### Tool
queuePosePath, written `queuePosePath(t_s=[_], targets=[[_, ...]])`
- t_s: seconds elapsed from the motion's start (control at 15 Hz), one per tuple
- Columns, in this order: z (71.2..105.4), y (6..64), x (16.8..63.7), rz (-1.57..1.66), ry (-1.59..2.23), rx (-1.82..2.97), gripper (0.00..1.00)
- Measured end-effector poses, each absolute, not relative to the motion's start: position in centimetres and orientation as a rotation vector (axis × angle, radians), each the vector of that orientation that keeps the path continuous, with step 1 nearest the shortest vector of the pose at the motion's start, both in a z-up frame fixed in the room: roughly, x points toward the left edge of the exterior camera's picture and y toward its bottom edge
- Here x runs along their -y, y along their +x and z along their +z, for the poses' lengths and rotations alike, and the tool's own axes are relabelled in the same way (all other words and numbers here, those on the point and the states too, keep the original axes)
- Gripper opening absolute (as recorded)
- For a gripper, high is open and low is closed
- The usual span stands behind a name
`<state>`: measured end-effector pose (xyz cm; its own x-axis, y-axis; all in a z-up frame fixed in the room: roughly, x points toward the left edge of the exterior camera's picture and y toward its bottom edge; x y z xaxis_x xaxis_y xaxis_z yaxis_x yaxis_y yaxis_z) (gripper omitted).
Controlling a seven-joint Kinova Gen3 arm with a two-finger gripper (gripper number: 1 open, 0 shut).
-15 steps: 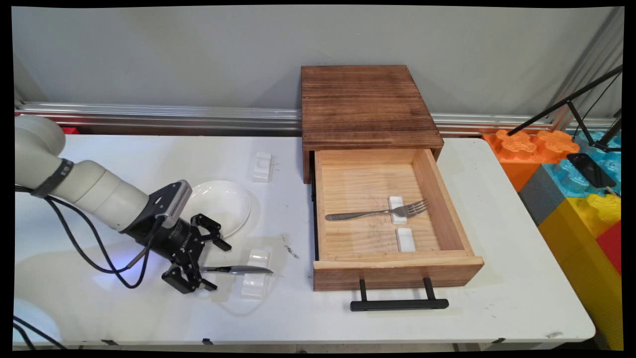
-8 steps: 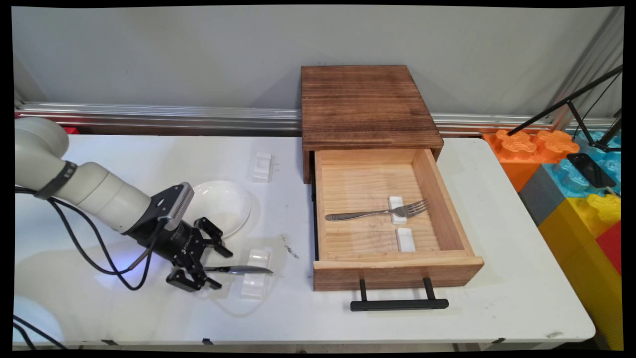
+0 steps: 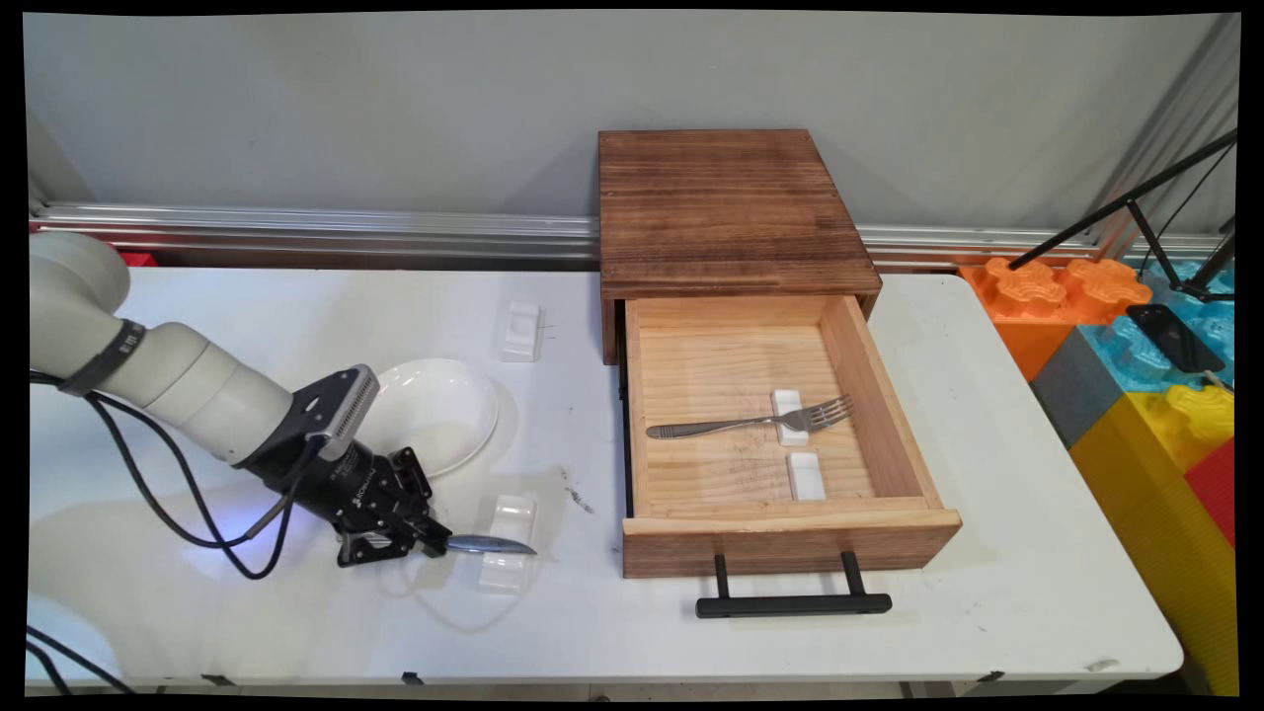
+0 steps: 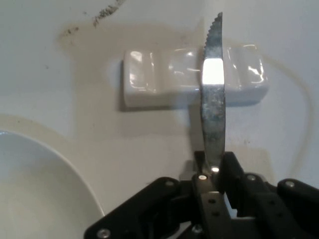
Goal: Place the picked object into the drawer
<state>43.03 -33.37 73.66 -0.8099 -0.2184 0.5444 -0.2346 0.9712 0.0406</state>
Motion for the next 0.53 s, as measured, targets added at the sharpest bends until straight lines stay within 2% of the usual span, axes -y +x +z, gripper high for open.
queuePosePath(t_s=[0.53], targets=[[75.6, 43.2, 33.4, 0.046, 0.312, 2.534, 0.0]])
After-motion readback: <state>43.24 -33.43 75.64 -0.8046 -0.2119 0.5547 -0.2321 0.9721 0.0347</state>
